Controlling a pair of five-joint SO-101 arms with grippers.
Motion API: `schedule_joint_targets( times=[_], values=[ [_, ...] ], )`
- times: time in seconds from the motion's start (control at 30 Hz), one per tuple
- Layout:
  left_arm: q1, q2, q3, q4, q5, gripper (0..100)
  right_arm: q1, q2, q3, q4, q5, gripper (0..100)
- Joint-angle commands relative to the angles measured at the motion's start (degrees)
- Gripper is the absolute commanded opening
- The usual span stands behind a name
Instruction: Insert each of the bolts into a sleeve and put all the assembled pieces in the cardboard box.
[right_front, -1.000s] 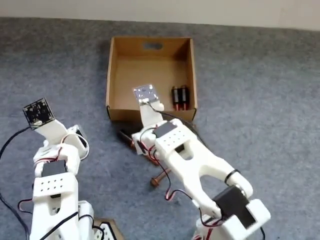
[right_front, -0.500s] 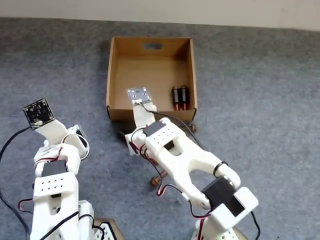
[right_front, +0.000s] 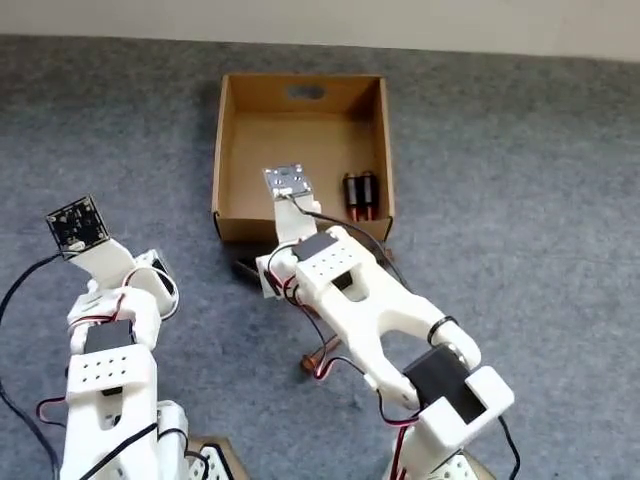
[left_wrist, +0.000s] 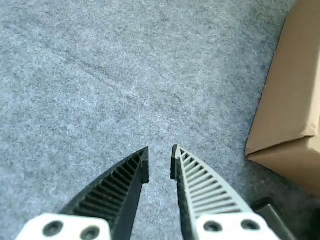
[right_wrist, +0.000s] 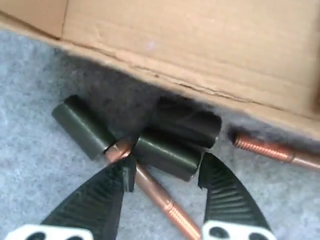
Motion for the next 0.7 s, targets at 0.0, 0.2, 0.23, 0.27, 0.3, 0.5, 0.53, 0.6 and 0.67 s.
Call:
schedule_joint_targets(
  times=[0.0, 0.2, 0.23, 0.27, 0.3, 0.5, 0.53, 0.6, 0.67],
  values=[
    [-0.5, -0.9, -2.4, -1.1, 0.4, 10, 1.9, 0.2, -1.0, -0.5, -0.3, 20.5],
    [-0.5, -0.9, -2.4, -1.1, 0.4, 10, 2.1, 0.2, -0.7, 1.1, -0.2, 10.2],
    [-0.5, -0.9, -2.4, -1.1, 0.4, 10, 2.1, 0.2, -0.9, 2.9, -0.2, 8.5],
    [-0.5, -0.9, -2.4, -1.1, 0.4, 10, 2.1, 0.2, -1.3, 4.7, -0.2, 7.9],
    [-0.5, -0.9, -2.4, -1.1, 0.4, 10, 2.1, 0.0, -1.4, 6.1, -0.1, 7.9],
    [-0.5, -0.9, -2.4, -1.1, 0.4, 10, 2.1, 0.0, -2.5, 13.8, 4.6, 7.7],
    [-0.5, -0.9, -2.4, -1.1, 0.4, 10, 2.1, 0.0, -2.5, 14.4, 5.9, 7.7],
    [-0.5, -0.9, -2.4, -1.1, 0.4, 10, 2.1, -0.4, -2.2, 15.1, 7.0, 7.7],
    [-0.5, -0.9, -2.4, -1.1, 0.4, 10, 2.1, -2.5, -2.0, 15.4, 7.1, 7.7]
  ],
)
